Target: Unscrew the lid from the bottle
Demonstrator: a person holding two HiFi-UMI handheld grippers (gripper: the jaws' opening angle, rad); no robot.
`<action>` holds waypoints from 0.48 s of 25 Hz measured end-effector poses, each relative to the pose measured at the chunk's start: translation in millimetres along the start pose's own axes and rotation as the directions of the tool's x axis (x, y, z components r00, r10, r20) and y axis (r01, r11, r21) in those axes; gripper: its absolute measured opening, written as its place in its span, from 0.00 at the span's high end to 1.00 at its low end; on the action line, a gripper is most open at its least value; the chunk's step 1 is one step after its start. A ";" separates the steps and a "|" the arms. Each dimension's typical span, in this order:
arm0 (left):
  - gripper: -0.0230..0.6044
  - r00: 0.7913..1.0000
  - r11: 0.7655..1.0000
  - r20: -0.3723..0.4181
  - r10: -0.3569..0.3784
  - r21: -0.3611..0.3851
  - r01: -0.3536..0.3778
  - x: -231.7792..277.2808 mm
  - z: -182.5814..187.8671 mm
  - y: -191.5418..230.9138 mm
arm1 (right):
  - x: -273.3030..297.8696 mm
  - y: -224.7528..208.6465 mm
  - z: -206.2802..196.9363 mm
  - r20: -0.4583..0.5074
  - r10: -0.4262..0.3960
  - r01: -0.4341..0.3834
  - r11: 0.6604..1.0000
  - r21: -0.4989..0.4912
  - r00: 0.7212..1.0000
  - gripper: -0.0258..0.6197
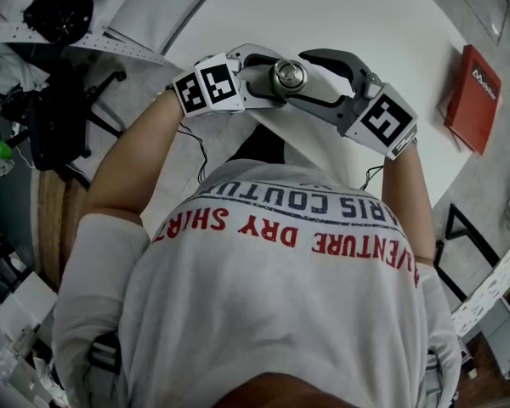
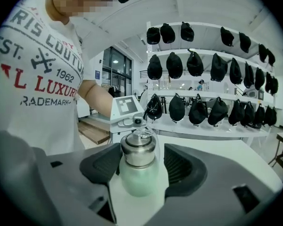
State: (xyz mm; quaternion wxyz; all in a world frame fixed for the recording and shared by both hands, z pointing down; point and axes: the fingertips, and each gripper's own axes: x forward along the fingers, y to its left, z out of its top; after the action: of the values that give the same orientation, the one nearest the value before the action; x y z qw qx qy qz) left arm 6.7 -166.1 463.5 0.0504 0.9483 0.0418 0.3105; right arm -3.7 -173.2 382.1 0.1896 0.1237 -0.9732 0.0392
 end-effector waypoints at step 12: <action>0.40 0.962 0.951 0.064 0.266 -0.184 -0.250 4.7 4.6 0.7 | -20.1 2.1 3.1 0.098 -0.239 0.222 0.962 0.160 0.966 0.50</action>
State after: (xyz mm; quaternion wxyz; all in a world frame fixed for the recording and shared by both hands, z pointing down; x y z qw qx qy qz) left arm 13.3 -166.6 462.6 0.0939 0.9503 -0.1120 0.2749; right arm 12.7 -167.1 371.6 0.1262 0.2522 -0.9559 0.0816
